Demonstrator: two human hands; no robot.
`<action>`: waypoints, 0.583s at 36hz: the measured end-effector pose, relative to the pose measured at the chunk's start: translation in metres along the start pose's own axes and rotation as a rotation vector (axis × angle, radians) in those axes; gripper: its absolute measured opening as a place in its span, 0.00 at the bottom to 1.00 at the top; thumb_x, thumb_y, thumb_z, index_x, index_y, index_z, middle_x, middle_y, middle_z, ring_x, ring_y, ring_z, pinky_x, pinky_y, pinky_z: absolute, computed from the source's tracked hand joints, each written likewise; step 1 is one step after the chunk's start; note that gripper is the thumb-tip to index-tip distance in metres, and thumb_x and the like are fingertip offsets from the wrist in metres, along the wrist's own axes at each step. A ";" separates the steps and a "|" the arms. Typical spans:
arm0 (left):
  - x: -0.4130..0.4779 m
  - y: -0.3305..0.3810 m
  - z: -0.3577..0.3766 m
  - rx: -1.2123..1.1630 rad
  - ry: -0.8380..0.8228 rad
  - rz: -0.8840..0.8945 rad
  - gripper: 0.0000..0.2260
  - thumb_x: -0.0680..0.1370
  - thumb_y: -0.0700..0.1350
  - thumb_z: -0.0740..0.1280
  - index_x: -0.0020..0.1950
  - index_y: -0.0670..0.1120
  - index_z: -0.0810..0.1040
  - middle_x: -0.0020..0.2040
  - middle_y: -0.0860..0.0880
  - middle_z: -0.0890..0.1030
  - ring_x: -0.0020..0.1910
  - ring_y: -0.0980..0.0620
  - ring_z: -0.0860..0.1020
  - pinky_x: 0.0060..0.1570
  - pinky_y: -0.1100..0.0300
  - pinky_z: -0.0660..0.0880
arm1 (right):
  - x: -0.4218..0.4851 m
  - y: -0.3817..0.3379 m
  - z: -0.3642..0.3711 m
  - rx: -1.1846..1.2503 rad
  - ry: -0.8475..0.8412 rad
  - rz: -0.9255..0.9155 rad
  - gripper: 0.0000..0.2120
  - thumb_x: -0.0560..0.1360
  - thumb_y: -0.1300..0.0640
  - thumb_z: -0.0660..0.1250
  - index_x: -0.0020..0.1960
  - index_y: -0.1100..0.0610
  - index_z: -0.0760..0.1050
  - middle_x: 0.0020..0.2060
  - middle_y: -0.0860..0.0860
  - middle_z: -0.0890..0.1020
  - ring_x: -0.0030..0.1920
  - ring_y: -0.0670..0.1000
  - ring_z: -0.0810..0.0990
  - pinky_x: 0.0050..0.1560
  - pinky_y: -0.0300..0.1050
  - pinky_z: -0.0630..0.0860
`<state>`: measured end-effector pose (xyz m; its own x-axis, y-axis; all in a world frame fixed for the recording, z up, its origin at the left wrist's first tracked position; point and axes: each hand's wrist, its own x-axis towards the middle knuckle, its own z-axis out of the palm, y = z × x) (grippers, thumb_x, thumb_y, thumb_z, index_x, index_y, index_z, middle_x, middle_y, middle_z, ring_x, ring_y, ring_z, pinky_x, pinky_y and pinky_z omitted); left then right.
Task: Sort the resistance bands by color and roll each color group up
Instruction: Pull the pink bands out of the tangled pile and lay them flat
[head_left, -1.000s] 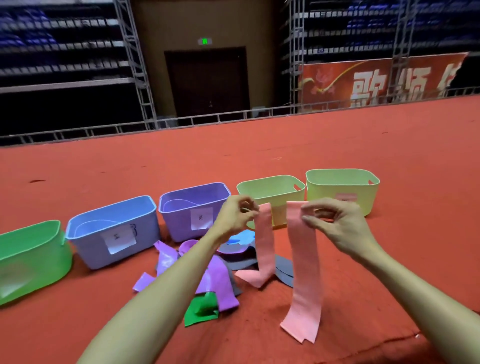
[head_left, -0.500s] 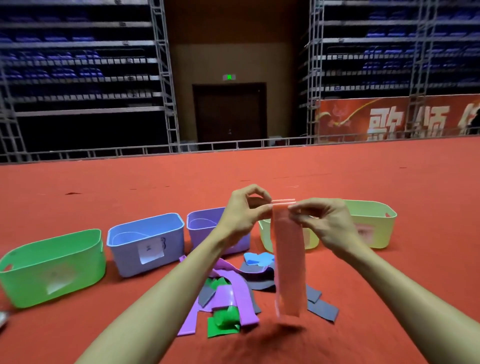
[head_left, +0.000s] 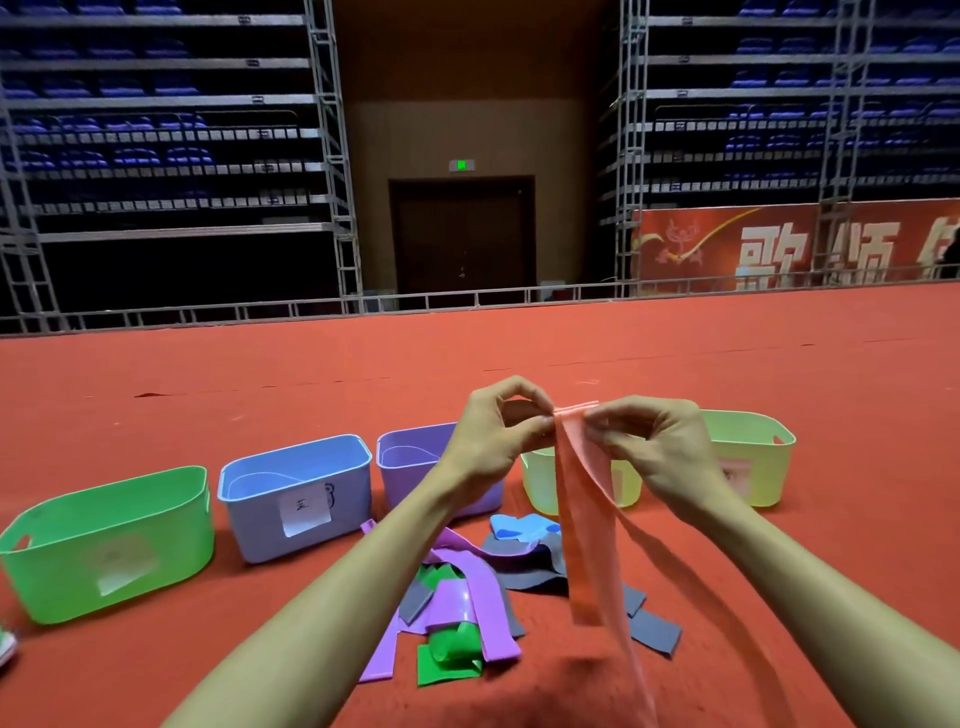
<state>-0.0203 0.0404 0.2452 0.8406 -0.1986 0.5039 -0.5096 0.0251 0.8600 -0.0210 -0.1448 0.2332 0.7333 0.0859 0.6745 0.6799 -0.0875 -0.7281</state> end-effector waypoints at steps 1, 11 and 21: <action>0.000 0.000 0.001 -0.001 -0.001 0.002 0.08 0.76 0.27 0.65 0.44 0.40 0.75 0.37 0.47 0.82 0.37 0.51 0.81 0.46 0.57 0.80 | 0.000 0.000 0.000 0.001 0.007 0.001 0.12 0.67 0.73 0.72 0.41 0.57 0.82 0.35 0.47 0.85 0.38 0.45 0.83 0.44 0.39 0.80; 0.000 0.000 0.014 0.024 0.021 0.002 0.03 0.76 0.36 0.69 0.45 0.41 0.76 0.41 0.43 0.81 0.41 0.50 0.80 0.48 0.54 0.81 | 0.001 0.008 -0.004 -0.237 0.019 -0.119 0.08 0.69 0.68 0.74 0.43 0.57 0.84 0.39 0.50 0.86 0.40 0.46 0.84 0.46 0.40 0.80; 0.005 -0.005 0.010 0.359 0.059 0.136 0.09 0.73 0.31 0.71 0.42 0.45 0.78 0.39 0.47 0.81 0.40 0.50 0.82 0.48 0.49 0.81 | -0.001 0.013 -0.002 -0.181 0.004 -0.124 0.10 0.68 0.70 0.74 0.43 0.57 0.83 0.43 0.50 0.85 0.44 0.46 0.83 0.48 0.33 0.75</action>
<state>-0.0153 0.0296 0.2430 0.7645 -0.1604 0.6243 -0.6404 -0.2989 0.7075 -0.0122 -0.1483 0.2234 0.6438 0.1035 0.7582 0.7542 -0.2528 -0.6060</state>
